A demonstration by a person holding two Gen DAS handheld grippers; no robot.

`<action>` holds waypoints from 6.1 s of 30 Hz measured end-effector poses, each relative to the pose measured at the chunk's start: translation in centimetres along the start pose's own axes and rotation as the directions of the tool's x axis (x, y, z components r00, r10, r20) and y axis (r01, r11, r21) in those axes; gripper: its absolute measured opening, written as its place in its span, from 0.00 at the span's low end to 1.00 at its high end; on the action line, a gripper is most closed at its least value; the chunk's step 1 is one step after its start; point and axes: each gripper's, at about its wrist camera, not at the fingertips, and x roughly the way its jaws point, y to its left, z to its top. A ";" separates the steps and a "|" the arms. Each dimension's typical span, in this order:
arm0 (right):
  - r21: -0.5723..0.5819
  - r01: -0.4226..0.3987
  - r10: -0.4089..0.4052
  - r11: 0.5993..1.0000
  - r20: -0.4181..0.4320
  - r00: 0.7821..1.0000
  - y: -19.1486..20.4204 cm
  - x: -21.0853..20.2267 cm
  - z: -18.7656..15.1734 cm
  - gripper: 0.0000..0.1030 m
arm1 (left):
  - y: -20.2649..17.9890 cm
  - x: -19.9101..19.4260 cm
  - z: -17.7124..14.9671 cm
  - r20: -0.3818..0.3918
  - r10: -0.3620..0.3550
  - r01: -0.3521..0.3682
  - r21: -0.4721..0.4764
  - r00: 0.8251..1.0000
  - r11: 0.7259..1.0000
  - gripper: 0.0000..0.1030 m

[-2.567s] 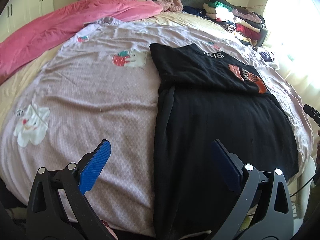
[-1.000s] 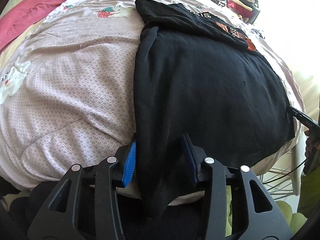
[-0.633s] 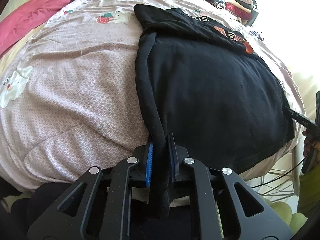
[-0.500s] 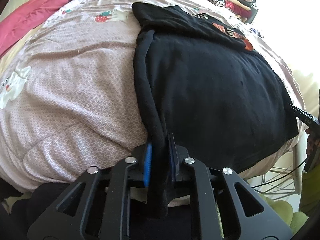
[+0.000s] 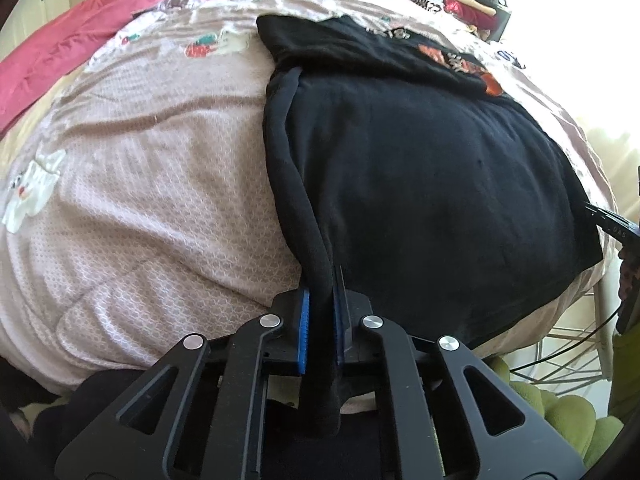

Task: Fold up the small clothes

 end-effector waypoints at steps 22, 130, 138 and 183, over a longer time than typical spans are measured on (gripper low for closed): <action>0.008 -0.086 0.080 0.996 0.281 0.957 -1.0 -6.5 9.2 0.08 | 0.8 -6.2 8.1 0.219 0.022 -0.022 -0.004 0.975 1.000 0.03; 0.194 -0.020 -0.006 0.981 0.134 0.991 -6.9 12.5 28.0 0.17 | 7.8 8.0 28.3 0.264 -0.059 0.158 -0.369 0.963 0.916 0.14; 0.211 0.029 -0.075 0.977 0.214 0.974 -7.7 10.5 26.4 0.29 | 11.1 7.4 24.6 0.300 0.009 0.138 -0.465 0.954 0.875 0.32; -0.341 -0.100 0.121 0.935 0.039 0.992 9.9 17.5 28.3 0.37 | 4.3 8.5 20.1 0.172 0.041 -0.020 -0.122 0.984 0.992 0.18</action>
